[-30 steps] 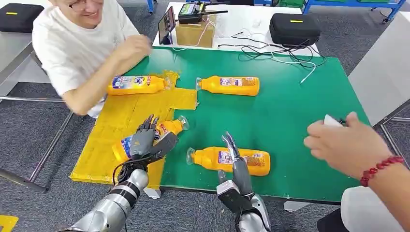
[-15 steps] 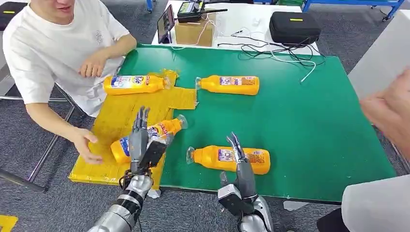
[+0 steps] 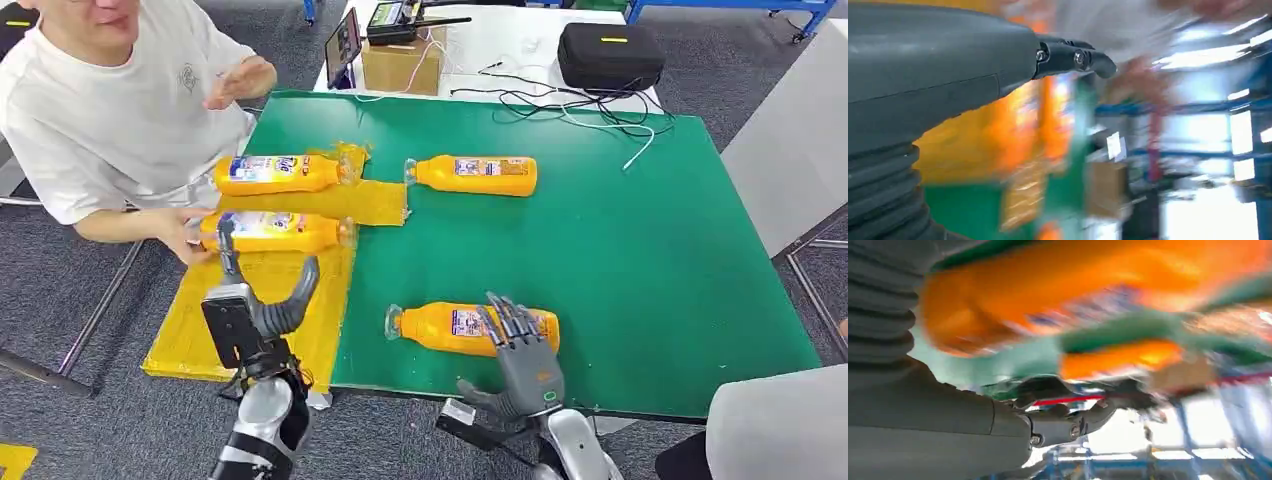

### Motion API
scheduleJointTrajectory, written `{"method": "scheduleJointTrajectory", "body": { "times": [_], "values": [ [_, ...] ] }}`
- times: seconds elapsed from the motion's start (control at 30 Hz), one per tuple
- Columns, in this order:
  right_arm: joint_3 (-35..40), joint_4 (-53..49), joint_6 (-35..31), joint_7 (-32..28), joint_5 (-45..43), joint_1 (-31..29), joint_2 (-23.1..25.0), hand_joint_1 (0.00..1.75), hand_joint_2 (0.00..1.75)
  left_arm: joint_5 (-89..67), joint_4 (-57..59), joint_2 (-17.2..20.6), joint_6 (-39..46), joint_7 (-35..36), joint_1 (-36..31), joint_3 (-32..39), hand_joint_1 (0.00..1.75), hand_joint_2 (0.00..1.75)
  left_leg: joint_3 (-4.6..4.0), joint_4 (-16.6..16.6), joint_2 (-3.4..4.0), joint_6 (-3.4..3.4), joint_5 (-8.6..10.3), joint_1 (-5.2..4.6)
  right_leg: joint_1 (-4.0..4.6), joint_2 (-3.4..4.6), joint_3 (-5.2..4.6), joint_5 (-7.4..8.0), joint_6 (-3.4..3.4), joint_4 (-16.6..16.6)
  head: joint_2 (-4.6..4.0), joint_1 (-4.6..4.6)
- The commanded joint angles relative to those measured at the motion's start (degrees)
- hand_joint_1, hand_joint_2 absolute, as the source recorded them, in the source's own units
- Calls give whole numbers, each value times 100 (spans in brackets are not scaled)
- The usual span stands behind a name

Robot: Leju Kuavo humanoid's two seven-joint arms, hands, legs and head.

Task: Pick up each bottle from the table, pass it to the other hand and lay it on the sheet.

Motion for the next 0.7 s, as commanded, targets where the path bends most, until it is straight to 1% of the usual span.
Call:
{"method": "scheduleJointTrajectory", "body": {
  "times": [0.03,0.1,0.13,0.17,0.2,0.27,0.33,0.43,0.47,0.53,0.63,0.7],
  "values": [
    [-425,102,207,506,293,76,-377,0,175,786,1113,283,-19,-99,102,-1111,0,0,17,-7,2,-11,-7,4,4,-2,18,-7,-13,-6,0,-2],
    [-466,272,273,523,313,-120,-311,0,175,922,1198,280,-13,-138,6,-1319,0,0,5,-6,10,-12,-3,5,6,2,5,-1,-16,-5,0,-2],
    [-464,538,366,563,386,-367,-275,0,175,1029,1231,326,-134,-70,-79,-1585,0,0,-1,-6,7,-10,-2,1,2,1,-2,-1,-13,-2,0,-2],
    [-479,641,357,559,383,-450,-254,0,175,1044,1230,319,-71,-44,-100,-1648,0,0,-5,-3,16,-8,-2,3,4,10,-9,3,-10,-2,0,-4],
    [-494,783,332,538,373,-549,-220,0,175,1038,1217,354,-54,-37,-132,-1781,0,175,0,-4,19,-12,-3,7,8,11,-3,3,-16,-4,0,-2],
    [-403,1055,343,524,514,-796,-207,0,175,994,1148,429,-191,-90,-177,-2039,0,175,-6,-4,18,-7,1,4,5,9,-9,6,-9,-4,0,-4],
    [-326,1325,296,396,432,-1069,-124,0,175,1008,1030,481,-385,-127,-166,-2229,0,175,0,-4,27,-8,0,7,8,18,-5,7,-11,-6,2,-2],
    [-237,1499,249,359,410,-1229,-100,0,175,1055,898,550,-532,-87,-136,-2378,0,175,-2,-5,25,-5,2,4,5,16,-6,6,-7,-2,0,-2],
    [-198,1519,242,346,391,-1281,-87,0,175,1055,859,566,-558,-86,-128,-2429,0,175,5,-5,35,-8,-2,7,8,25,-2,6,-12,-3,0,-2],
    [-158,1553,284,336,354,-1374,-75,0,175,1016,806,593,-589,-118,-120,-2530,0,175,-5,-3,24,-4,1,4,5,16,-7,6,-6,-1,2,-2],
    [-134,1684,444,368,189,-1482,-29,0,175,1031,767,630,-600,-32,-130,-2599,0,175,6,-3,33,-12,-5,9,10,25,1,3,-15,-1,0,-4],
    [-153,1861,772,431,-36,-1567,22,0,175,870,833,661,-462,142,-182,-2629,0,175,-6,-4,23,-5,2,5,5,16,-9,6,-8,0,0,-2]
  ]
}}
